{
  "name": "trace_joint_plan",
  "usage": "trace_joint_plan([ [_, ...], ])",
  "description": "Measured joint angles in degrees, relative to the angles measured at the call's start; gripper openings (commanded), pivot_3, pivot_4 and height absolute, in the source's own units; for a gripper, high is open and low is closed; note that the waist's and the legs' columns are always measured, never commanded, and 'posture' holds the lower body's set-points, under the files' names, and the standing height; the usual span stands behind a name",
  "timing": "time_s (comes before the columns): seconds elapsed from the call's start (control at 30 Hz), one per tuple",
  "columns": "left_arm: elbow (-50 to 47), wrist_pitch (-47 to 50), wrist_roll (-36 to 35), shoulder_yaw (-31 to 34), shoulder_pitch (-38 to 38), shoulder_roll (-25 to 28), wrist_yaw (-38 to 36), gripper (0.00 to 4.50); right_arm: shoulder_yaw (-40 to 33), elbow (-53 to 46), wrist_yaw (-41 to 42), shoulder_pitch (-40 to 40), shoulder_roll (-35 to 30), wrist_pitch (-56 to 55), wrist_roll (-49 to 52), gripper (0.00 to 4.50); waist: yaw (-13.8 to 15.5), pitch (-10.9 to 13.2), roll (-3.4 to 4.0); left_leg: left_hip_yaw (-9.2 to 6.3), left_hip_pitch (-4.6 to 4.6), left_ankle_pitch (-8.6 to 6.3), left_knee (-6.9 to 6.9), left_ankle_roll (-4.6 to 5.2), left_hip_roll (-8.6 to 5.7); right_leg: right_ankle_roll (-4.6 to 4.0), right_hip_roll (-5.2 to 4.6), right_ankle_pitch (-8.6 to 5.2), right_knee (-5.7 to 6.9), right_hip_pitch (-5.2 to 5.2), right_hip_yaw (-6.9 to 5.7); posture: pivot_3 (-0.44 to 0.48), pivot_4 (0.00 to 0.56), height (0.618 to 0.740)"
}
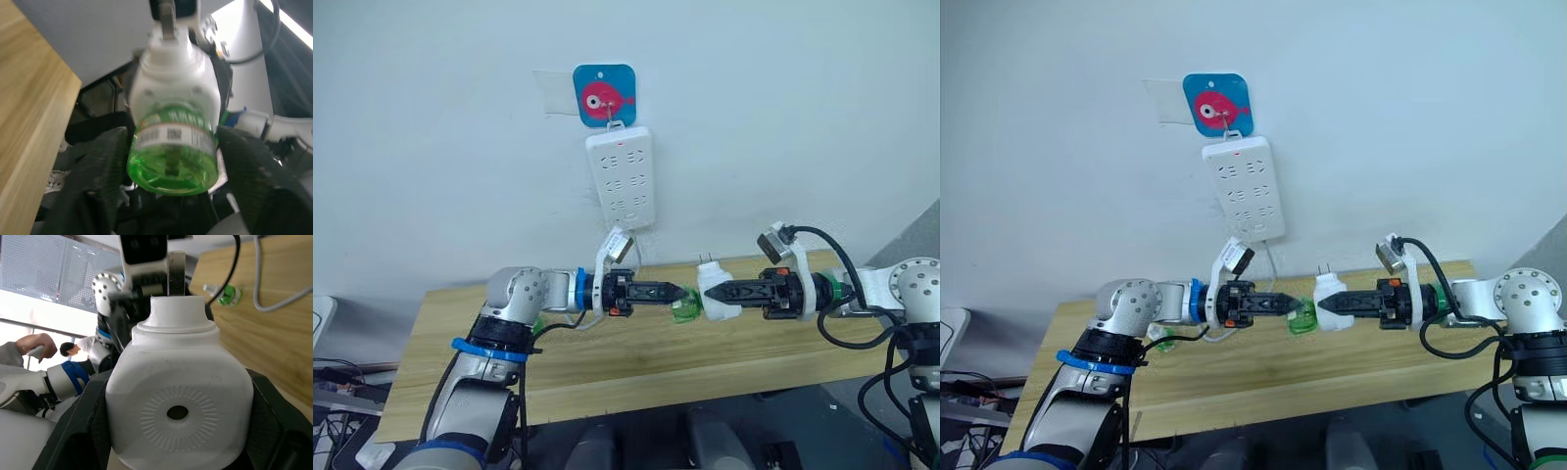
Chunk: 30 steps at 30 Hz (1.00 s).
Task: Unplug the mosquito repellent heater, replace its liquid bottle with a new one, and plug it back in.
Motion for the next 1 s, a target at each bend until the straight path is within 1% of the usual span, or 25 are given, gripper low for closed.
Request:
trace_joint_plan([
  [0.03, 0.16, -0.8, 0.56, 0.32, -0.31, -0.16, 0.33, 4.39, -0.04, 0.12, -0.04, 0.0, 0.17, 0.04, -0.04, 2.97, 0.09, 0.0, 0.0, 0.0, 0.0, 0.0, 0.0, 0.0, 0.0, 0.0, -0.01, 0.0, 0.0, 0.01, 0.01, -0.121, 0.166, 0.74],
  [0.07, 0.18, -1.76, 0.91, 0.82, -0.67, -0.59, 0.76, 4.45, -0.23, 0.21, -0.19, 0.0, 0.61, 0.09, -0.03, 2.97, 0.15, 0.01, -0.02, 0.01, 0.0, 0.0, 0.0, -0.01, -0.01, 0.0, -0.03, 0.0, -0.02, 0.01, 0.01, -0.119, 0.167, 0.74],
  [0.17, -2.03, -6.11, 2.88, 1.53, -1.05, -0.21, 0.71, 4.45, -0.73, 0.51, -0.73, 0.09, 1.39, 0.32, 0.42, 2.97, 0.14, 0.04, -0.05, 0.07, -0.02, 0.0, -0.02, -0.01, -0.04, -0.01, -0.13, 0.0, -0.03, -0.02, 0.07, -0.112, 0.167, 0.74],
  [0.23, -6.32, -12.39, 6.35, 1.31, -0.16, 3.07, -0.62, 4.45, -2.0, 1.94, -1.41, 0.29, 1.43, 0.37, 0.8, 2.97, 0.09, 0.08, -0.1, 0.1, -0.02, 0.0, -0.09, -0.03, -0.03, -0.02, -0.33, 0.01, -0.05, -0.07, 0.09, -0.107, 0.166, 0.74],
  [0.3, -14.12, -23.12, 12.42, 0.33, 3.87, 8.22, -3.81, 4.45, -3.62, 4.55, -2.58, 0.47, 1.55, 0.32, 1.48, 2.97, 0.05, 0.09, -0.08, 0.22, 0.05, 0.02, -0.26, -0.06, -0.02, -0.04, -0.39, 0.01, -0.12, -0.08, 0.17, -0.097, 0.164, 0.74],
  [0.33, -16.08, -26.42, 14.15, -0.15, 5.05, 9.12, -4.83, 4.45, -4.27, 5.51, -3.04, 0.48, 1.54, 0.31, 1.58, 2.97, 0.23, 0.11, -0.06, 0.22, 0.04, 0.01, -0.27, -0.05, -0.05, -0.04, -0.42, 0.0, -0.13, -0.08, 0.16, -0.095, 0.164, 0.74],
  [0.47, -23.78, -47.76, 24.61, -2.69, 12.39, 8.91, -7.05, 4.45, -4.97, 8.86, -5.19, -0.44, 2.56, 0.48, 4.29, 2.97, 1.19, 0.13, -0.09, 0.29, -0.02, 0.0, -0.23, -0.03, -0.15, -0.07, -0.62, 0.02, -0.21, -0.07, 0.13, -0.087, 0.165, 0.74],
  [0.5, -24.64, -56.16, 28.48, -3.14, 15.03, 8.2, -7.12, 4.45, -5.02, 9.46, -5.53, -0.66, 2.63, 0.66, 4.86, 2.97, 1.47, 0.13, -0.09, 0.35, -0.01, 0.0, -0.23, -0.03, -0.16, -0.08, -0.65, 0.03, -0.23, -0.07, 0.14, -0.084, 0.164, 0.74],
  [0.53, -24.58, -61.31, 30.82, -3.58, 16.4, 7.65, -6.98, 4.45, -5.08, 9.8, -5.74, -0.76, 2.61, 0.84, 5.02, 2.97, 1.73, 0.14, -0.09, 0.37, 0.0, 0.0, -0.23, -0.03, -0.17, -0.08, -0.66, 0.03, -0.23, -0.06, 0.14, -0.086, 0.163, 0.74],
  [0.6, -21.46, -80.77, 40.37, -5.28, 18.89, 5.79, -5.41, 4.45, -5.13, 10.9, -6.36, -1.27, 2.62, 1.42, 5.94, 2.97, 2.44, 0.14, -0.09, 0.39, 0.0, 0.0, -0.21, -0.02, -0.17, -0.16, -0.67, 0.08, -0.26, -0.05, 0.12, -0.085, 0.164, 0.74],
  [0.63, -19.12, -88.39, 43.85, -6.01, 19.24, 4.92, -4.55, 4.45, -5.14, 11.02, -6.5, -1.45, 2.61, 1.53, 6.41, 2.97, 2.82, 0.14, -0.1, 0.39, -0.01, 0.0, -0.18, -0.02, -0.17, -0.19, -0.67, 0.1, -0.24, -0.05, 0.11, -0.085, 0.164, 0.74],
  [0.73, -12.16, -103.52, 50.9, -6.93, 19.0, 2.38, -0.76, 4.45, -5.15, 11.23, -6.96, -1.85, 2.64, 1.74, 7.13, 2.97, 3.21, 0.14, -0.1, 0.39, -0.01, 0.0, -0.14, 0.01, -0.16, -0.19, -0.67, 0.13, -0.22, -0.02, 0.09, -0.085, 0.161, 0.74],
  [0.83, -6.8, -111.71, 55.15, -7.66, 16.49, -0.05, 3.47, 4.45, -4.89, 11.22, -7.78, -1.85, 2.68, 2.15, 8.28, 2.97, 3.29, 0.14, -0.1, 0.31, -0.12, 0.0, 0.0, 0.03, -0.18, -0.11, -0.67, 0.18, -0.21, -0.02, 0.0, -0.084, 0.161, 0.74],
  [0.93, -3.35, -116.77, 58.44, -7.99, 13.28, -2.04, 7.62, 4.45, -4.32, 11.04, -8.45, -1.84, 2.8, 2.4, 9.64, 2.97, 3.18, 0.14, -0.1, 0.29, -0.19, -0.03, 0.13, 0.07, -0.17, -0.06, -0.66, 0.21, -0.17, -0.03, -0.02, -0.084, 0.161, 0.74],
  [1.0, -1.63, -119.19, 59.89, -8.24, 12.43, -2.24, 9.9, 4.45, -4.22, 10.89, -9.22, -1.79, 2.74, 2.3, 10.95, 2.97, 3.0, 0.14, -0.1, 0.3, -0.2, -0.04, 0.16, 0.1, -0.17, -0.06, -0.65, 0.21, -0.15, -0.04, -0.01, -0.084, 0.161, 0.74],
])
